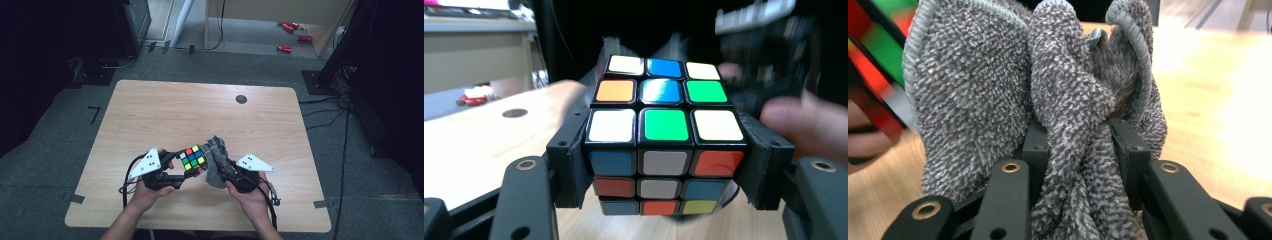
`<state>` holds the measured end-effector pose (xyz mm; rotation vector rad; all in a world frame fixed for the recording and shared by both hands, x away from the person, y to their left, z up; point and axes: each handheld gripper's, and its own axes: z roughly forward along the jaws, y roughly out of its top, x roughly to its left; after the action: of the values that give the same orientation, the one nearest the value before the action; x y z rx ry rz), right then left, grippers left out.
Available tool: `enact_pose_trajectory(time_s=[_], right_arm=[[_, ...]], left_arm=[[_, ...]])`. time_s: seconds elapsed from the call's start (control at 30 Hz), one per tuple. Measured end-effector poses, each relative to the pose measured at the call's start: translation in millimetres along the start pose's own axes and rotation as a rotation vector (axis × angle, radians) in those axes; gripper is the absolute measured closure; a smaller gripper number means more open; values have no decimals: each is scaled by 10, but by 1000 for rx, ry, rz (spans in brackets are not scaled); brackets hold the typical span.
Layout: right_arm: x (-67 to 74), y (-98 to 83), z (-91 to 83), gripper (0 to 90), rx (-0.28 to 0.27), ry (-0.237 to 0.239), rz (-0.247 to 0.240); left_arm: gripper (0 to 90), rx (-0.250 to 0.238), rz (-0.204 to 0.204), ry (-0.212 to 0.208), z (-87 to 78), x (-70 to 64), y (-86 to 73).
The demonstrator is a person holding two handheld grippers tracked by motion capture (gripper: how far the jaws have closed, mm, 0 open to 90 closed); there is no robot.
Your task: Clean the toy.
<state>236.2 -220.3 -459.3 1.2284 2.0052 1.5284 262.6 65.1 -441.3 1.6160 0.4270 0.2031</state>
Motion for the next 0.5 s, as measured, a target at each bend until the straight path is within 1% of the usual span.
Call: enact_pose_trajectory(time_s=[0.07,0.1,0.17,0.2,0.27,0.33,0.37,0.4,0.47,0.5], right_arm=[[-24,-49,28,668,-1,16,53],[-8,-56,36,669,-12,27,64],[77,-41,39,668,-49,73,65],[136,-27,40,669,-67,96,57],[250,-14,51,672,-90,123,33],[336,-24,72,676,-77,121,20],[355,-37,87,677,-65,125,12],[367,-54,106,677,-51,139,-1],[400,-91,155,674,-11,192,-33],[432,-110,185,672,21,219,-51]], left_arm=[[347,-50,-48,7,-32,31,19],[347,-68,-68,10,-39,44,21],[347,-93,-102,10,-33,55,5],[347,-103,-122,7,-20,53,-8],[348,-103,-135,1,9,40,-33],[348,-99,-137,-2,28,23,-47],[347,-99,-143,-3,36,16,-49],[348,-98,-145,-5,38,11,-48],[348,-99,-145,-5,39,5,-39],[347,-100,-142,-3,34,9,-29]])
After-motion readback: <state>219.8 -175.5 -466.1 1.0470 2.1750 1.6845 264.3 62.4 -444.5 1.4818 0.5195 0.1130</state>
